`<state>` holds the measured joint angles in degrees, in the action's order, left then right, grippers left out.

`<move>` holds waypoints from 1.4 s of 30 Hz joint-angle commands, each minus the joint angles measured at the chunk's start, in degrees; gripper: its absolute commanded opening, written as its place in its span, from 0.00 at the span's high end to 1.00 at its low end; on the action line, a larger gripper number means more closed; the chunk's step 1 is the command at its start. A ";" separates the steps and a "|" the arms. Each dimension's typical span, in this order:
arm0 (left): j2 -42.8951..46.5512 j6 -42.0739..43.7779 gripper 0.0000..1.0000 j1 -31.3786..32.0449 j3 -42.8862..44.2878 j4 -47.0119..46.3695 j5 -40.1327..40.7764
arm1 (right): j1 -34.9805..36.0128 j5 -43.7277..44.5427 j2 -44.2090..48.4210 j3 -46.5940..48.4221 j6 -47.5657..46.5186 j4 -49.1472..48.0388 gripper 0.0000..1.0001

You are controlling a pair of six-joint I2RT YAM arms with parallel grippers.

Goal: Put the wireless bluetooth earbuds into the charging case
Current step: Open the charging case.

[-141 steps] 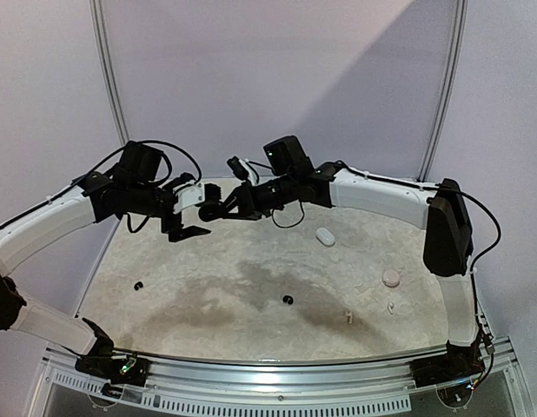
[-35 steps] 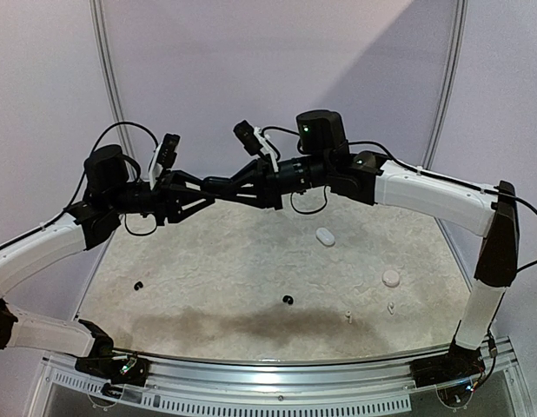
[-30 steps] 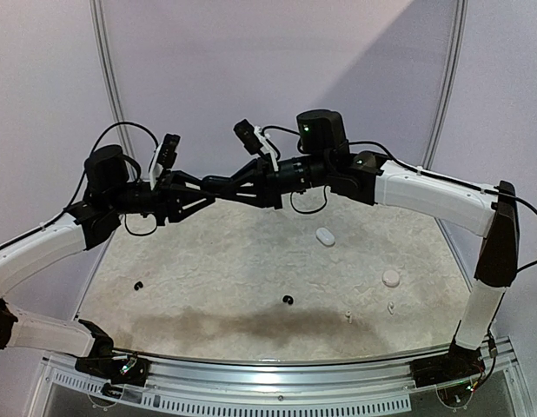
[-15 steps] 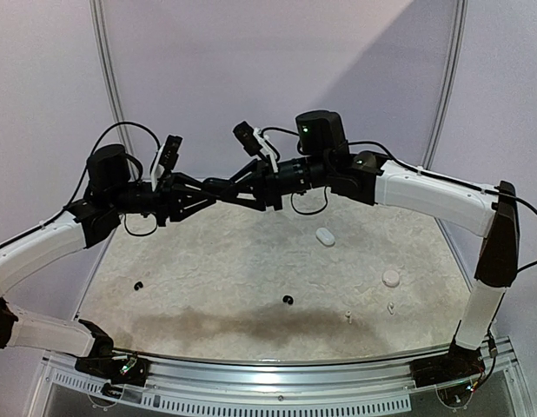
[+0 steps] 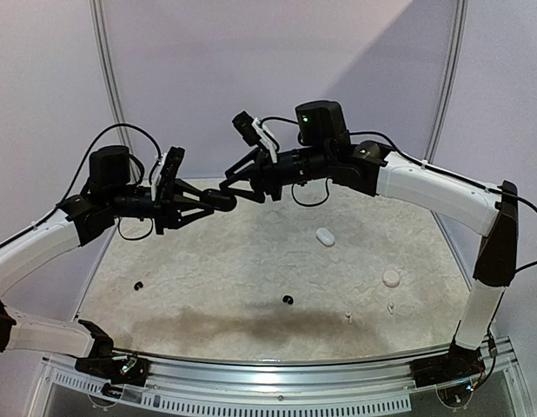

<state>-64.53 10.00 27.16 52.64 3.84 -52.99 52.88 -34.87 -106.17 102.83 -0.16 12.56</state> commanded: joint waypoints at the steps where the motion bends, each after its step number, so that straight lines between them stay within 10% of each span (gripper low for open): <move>1: 0.54 -1.10 1.00 0.88 1.49 1.24 3.96 | 0.46 -0.11 -1.32 1.67 -2.76 3.70 0.43; 9: 0.19 -2.40 1.00 0.88 1.06 -0.37 3.31 | 1.05 -3.70 -0.68 1.06 -4.43 2.61 0.20; 42: 2.54 16.40 1.00 2.24 1.51 12.75 1.04 | 0.94 6.60 -4.28 3.87 -3.52 8.44 0.29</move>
<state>-63.37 25.96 28.34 53.76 16.56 -50.70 54.15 -28.77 -108.97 105.58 -4.16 20.38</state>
